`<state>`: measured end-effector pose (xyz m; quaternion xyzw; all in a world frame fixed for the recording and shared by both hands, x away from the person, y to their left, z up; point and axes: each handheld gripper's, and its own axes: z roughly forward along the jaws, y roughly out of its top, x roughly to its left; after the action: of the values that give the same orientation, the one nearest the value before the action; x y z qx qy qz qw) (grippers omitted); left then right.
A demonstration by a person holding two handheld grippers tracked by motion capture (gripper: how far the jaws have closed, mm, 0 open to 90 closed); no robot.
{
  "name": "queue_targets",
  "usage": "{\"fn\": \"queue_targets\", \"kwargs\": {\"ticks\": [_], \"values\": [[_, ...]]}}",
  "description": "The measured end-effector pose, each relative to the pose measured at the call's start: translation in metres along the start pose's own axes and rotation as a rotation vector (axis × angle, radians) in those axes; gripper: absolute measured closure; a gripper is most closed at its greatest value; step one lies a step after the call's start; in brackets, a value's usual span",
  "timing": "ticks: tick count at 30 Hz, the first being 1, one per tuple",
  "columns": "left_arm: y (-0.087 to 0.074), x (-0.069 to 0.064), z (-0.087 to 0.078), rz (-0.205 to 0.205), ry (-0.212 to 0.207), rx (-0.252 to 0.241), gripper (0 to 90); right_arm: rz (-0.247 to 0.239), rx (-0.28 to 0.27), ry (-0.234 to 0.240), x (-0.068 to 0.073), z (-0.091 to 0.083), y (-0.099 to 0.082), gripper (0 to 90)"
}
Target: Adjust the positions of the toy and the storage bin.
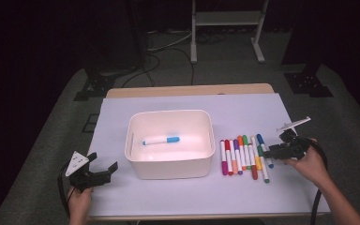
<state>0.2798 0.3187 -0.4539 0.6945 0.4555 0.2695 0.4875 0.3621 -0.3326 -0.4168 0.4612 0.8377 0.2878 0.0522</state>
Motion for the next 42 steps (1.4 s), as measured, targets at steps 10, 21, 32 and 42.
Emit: {"fn": "queue_targets", "kwargs": {"ticks": [10,21,32,42], "values": [[0.0,0.0,0.0,0.0,-0.002,0.001,0.6,0.042,0.033,-0.063,-0.011,0.014,0.003,59.1],[0.0,0.0,0.0,0.0,-0.002,0.001,0.6,0.078,0.06,-0.123,-0.018,0.014,0.0,72.1],[0.0,0.0,0.0,-0.003,-0.001,0.001,0.5,0.145,0.057,-0.087,-0.023,0.007,-0.004,75.8],[0.0,0.0,0.0,-0.001,0.001,0.001,0.6,0.133,-0.007,0.035,-0.003,-0.027,0.004,75.8]]}}
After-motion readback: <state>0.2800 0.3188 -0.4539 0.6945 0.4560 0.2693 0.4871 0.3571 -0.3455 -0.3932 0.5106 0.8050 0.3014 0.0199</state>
